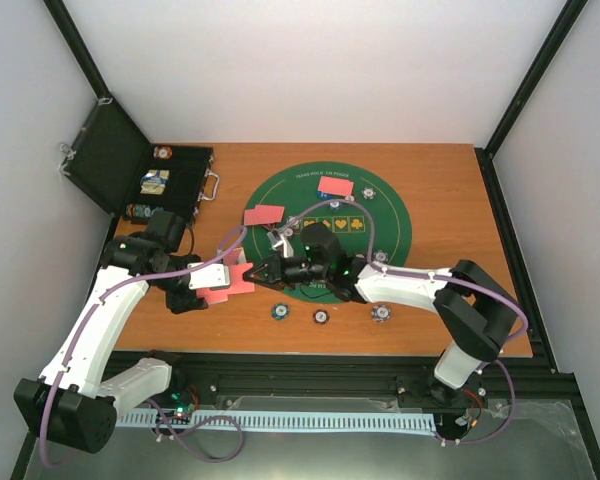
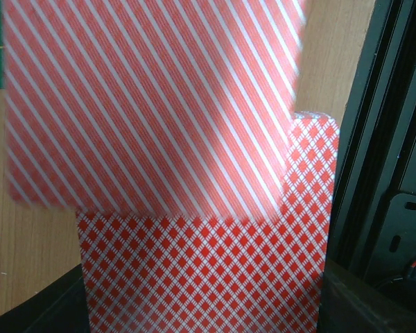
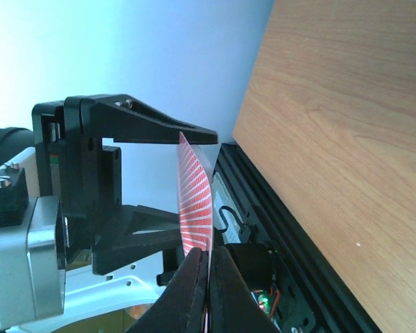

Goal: Distribute texas hold em gaming equipment

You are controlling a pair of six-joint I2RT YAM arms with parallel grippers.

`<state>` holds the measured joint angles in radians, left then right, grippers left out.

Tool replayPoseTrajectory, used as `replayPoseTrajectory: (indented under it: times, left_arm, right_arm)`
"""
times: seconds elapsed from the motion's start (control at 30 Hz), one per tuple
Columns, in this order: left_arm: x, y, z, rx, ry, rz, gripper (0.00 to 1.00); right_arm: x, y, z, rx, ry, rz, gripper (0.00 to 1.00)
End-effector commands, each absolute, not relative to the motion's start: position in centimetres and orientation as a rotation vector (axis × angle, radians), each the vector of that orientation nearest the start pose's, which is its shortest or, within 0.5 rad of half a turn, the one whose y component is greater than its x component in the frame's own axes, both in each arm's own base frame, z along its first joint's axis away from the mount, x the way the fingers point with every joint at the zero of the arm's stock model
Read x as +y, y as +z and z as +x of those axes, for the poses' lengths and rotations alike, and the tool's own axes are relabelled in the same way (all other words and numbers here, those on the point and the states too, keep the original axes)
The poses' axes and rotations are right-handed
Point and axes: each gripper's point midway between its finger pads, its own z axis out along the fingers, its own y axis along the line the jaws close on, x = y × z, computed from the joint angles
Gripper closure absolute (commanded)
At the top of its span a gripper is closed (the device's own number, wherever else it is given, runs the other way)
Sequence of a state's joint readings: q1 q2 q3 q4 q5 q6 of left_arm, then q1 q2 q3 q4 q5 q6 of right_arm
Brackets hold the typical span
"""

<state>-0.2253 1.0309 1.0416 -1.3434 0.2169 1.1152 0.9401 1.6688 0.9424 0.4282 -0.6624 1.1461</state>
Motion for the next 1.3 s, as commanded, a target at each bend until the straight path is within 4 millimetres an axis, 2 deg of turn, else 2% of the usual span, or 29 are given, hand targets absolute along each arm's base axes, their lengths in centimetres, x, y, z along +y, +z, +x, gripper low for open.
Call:
replayPoseTrajectory:
  times: [0.0, 0.17, 0.27, 0.37, 0.43, 0.47, 0.53, 0.67, 0.83, 0.9, 1.03, 1.17, 1.27]
  left_arm:
    - [-7.9, 17.8, 17.6, 2.140, -0.107, 1.786, 0.99]
    - [-8.0, 17.8, 17.6, 2.143, -0.111, 1.787, 0.99]
    - [-7.9, 17.7, 17.6, 2.148, -0.106, 1.788, 0.99]
    - [-7.8, 17.6, 17.6, 2.155, -0.109, 1.788, 0.99]
    - [-7.8, 17.5, 17.6, 2.163, -0.109, 1.785, 0.99]
    - [-7.8, 17.4, 17.6, 2.166, -0.111, 1.784, 0.99]
    - [-7.8, 17.3, 17.5, 2.173, -0.119, 1.783, 0.99]
    - [-7.8, 17.3, 17.4, 2.183, -0.126, 1.783, 0.99]
    - [-7.7, 17.4, 17.4, 2.179, -0.116, 1.783, 0.99]
    - [-7.7, 17.4, 17.4, 2.181, -0.114, 1.784, 0.99]
    - [-7.6, 17.2, 17.4, 2.186, -0.109, 1.791, 0.99]
    - [-7.7, 17.3, 17.4, 2.182, -0.113, 1.789, 0.99]
    - [-7.7, 17.5, 17.5, 2.179, -0.112, 1.787, 0.99]
  right_arm:
    - [41.0, 19.3, 20.9, 2.371, 1.788, -0.282, 0.97]
    - [37.3, 18.8, 23.8, 2.416, 1.654, -0.247, 0.97]
    - [34.6, 17.5, 26.0, 2.516, 1.439, -0.252, 0.97]
    - [31.8, 16.3, 29.2, 2.593, 1.079, -0.319, 0.97]
    - [30.0, 15.7, 31.7, 2.604, 0.762, -0.415, 0.97]
    - [29.3, 16.0, 33.2, 2.597, 0.631, -0.437, 0.97]
    - [27.6, 15.3, 35.5, 2.603, 0.379, -0.461, 0.97]
    - [24.8, 15.1, 39.6, 2.493, -0.095, -0.538, 0.97]
    - [25.2, 15.7, 41.9, 2.183, -0.559, -0.785, 0.97]
    - [26.6, 15.8, 42.6, 2.056, -0.637, -0.865, 0.97]
    - [29.0, 15.0, 42.8, 1.905, -0.696, -1.018, 0.97]
    - [30.6, 12.5, 43.1, 1.826, -0.704, -1.143, 0.97]
    - [32.1, 11.6, 43.3, 1.741, -0.675, -1.218, 0.97]
